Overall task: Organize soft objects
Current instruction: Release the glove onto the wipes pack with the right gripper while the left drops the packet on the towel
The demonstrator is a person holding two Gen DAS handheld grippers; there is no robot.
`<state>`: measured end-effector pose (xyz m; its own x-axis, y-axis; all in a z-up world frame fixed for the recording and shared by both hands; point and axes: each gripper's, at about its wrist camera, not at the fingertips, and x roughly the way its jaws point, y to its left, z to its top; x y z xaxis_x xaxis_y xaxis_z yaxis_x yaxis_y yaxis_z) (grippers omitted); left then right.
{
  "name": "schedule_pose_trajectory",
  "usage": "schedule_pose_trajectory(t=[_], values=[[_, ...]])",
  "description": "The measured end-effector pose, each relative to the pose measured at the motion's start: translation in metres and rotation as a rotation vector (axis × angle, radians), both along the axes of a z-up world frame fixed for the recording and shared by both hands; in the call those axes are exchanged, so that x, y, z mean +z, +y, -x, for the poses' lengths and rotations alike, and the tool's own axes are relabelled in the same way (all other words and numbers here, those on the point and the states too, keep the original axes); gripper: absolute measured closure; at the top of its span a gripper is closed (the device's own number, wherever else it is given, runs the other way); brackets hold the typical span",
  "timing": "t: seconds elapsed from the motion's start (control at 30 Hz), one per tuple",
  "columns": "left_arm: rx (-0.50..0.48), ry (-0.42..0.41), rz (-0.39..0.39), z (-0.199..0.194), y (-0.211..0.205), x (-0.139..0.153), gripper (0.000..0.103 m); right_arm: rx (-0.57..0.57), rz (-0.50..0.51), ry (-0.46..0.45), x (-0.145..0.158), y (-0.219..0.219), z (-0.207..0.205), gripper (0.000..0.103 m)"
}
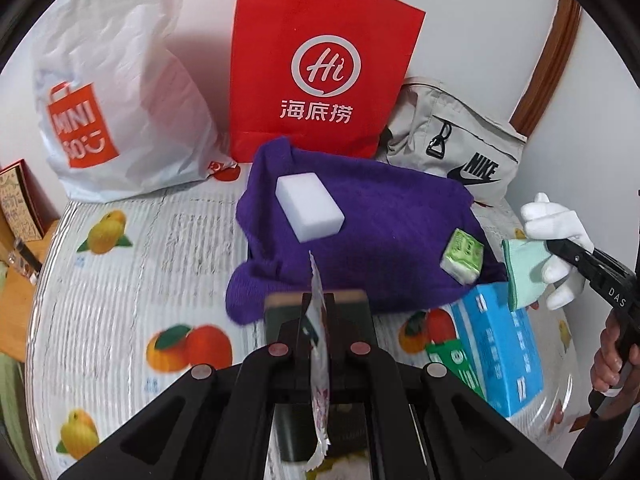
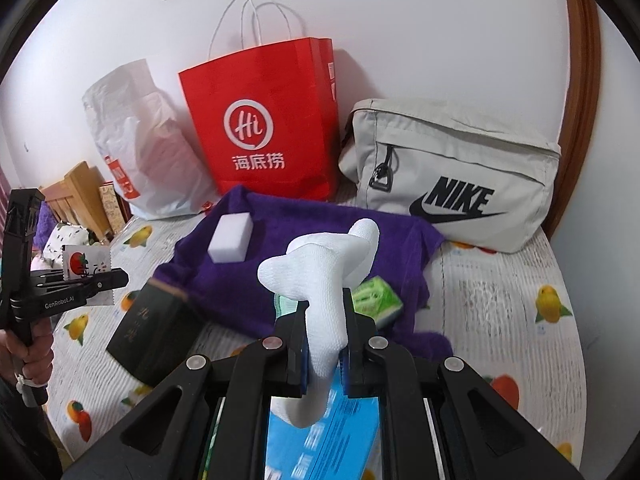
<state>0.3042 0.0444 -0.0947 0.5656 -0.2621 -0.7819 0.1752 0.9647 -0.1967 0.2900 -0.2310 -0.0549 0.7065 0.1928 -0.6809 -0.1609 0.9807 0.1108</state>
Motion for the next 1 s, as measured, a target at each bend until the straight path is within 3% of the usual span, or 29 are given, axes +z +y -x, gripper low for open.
schedule_pose_trajectory(t=[0.43,0.53,0.83,1.0], values=[[-0.003,0.042,0.005,-0.055,-0.011,-0.01,0.1,-0.013,0.016,0.042,-0.021,-0.003,-0.086,0.092],[-0.027,0.069,0.036,-0.066,-0.015,-0.016,0.1,-0.008,0.032,0.068,-0.031,0.001,-0.101,0.092],[-0.098,0.161,0.072,-0.099,-0.038,-0.041,0.099,0.0,0.048,0.13,-0.052,0.001,-0.119,0.092],[-0.126,0.198,0.041,-0.109,-0.054,-0.052,0.099,-0.013,0.061,0.147,-0.059,-0.002,-0.128,0.092]])
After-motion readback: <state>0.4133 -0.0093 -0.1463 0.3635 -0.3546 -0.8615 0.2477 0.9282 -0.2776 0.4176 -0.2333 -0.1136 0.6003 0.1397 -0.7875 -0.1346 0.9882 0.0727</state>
